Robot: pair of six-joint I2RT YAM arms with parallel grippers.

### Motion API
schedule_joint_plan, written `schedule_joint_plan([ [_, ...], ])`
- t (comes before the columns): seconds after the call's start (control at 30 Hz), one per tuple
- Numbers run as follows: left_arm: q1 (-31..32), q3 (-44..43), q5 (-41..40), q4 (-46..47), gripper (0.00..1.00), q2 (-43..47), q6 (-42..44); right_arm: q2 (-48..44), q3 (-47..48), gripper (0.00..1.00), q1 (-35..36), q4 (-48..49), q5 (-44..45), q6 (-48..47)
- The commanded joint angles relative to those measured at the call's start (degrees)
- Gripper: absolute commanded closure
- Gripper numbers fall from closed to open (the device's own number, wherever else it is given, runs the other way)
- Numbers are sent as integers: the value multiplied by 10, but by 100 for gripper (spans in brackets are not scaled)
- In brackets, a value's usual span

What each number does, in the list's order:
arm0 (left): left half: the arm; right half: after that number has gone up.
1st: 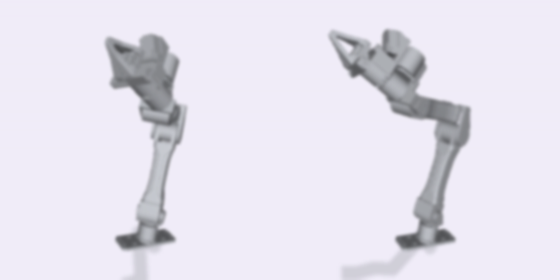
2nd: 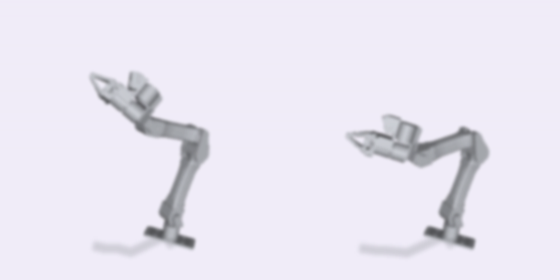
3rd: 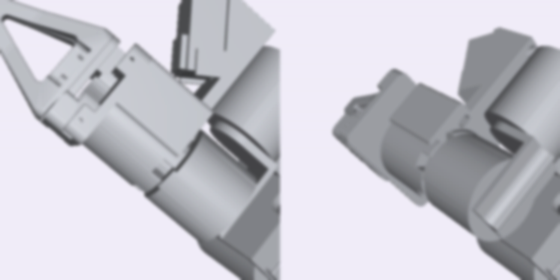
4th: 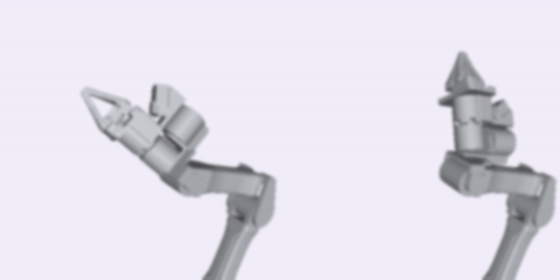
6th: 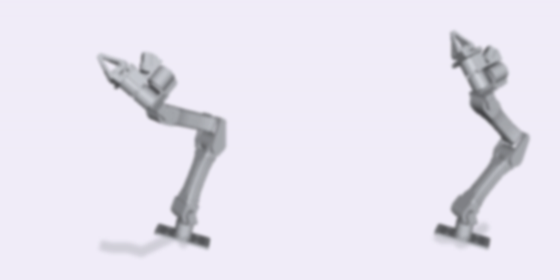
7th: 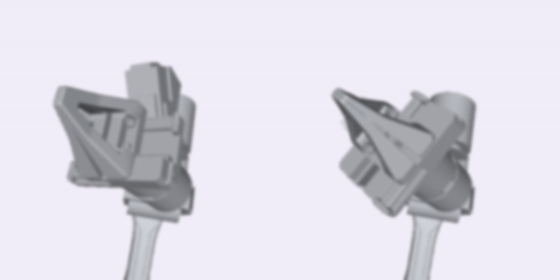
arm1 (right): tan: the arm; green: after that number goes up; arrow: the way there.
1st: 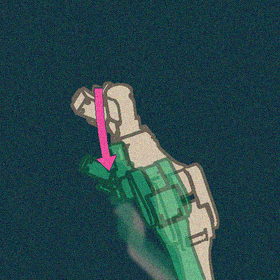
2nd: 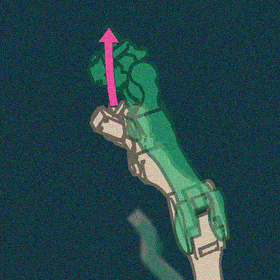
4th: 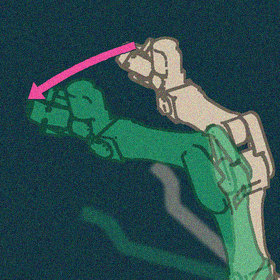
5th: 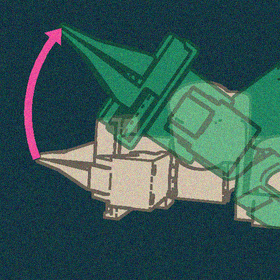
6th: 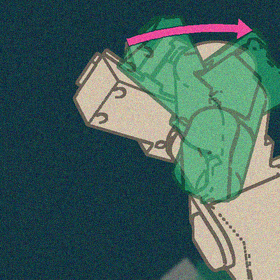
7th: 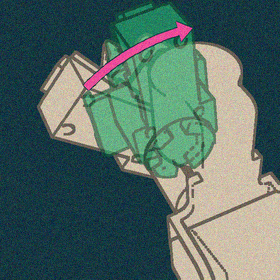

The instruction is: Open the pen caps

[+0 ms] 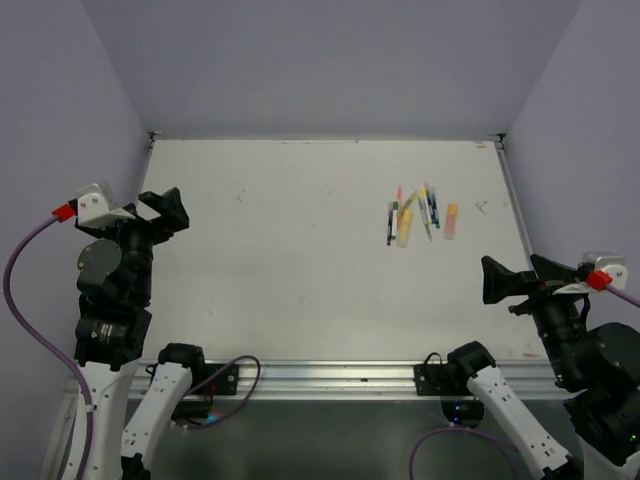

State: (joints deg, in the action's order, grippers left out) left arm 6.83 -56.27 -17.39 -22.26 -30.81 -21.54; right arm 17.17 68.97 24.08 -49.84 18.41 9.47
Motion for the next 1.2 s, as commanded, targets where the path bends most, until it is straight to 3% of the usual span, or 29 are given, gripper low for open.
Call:
schedule_joint_plan([
  [0.0,2,3,21,-1,0,-15,-5,7,-5,1,2,2,-15,12],
  [0.33,2,-2,82,-30,0,-70,-4,95,-46,1,2,8,-39,85],
  [0.53,2,24,132,-22,0,-127,0,221,-59,1,2,38,-23,150],
  [0.67,2,39,158,-19,0,-161,-3,356,-31,1,2,64,-22,158],
  [0.9,2,61,195,4,0,-216,-13,593,33,21,2,91,-51,212],
  [1.17,2,72,198,15,0,-232,1,754,80,32,2,135,-45,245],
])
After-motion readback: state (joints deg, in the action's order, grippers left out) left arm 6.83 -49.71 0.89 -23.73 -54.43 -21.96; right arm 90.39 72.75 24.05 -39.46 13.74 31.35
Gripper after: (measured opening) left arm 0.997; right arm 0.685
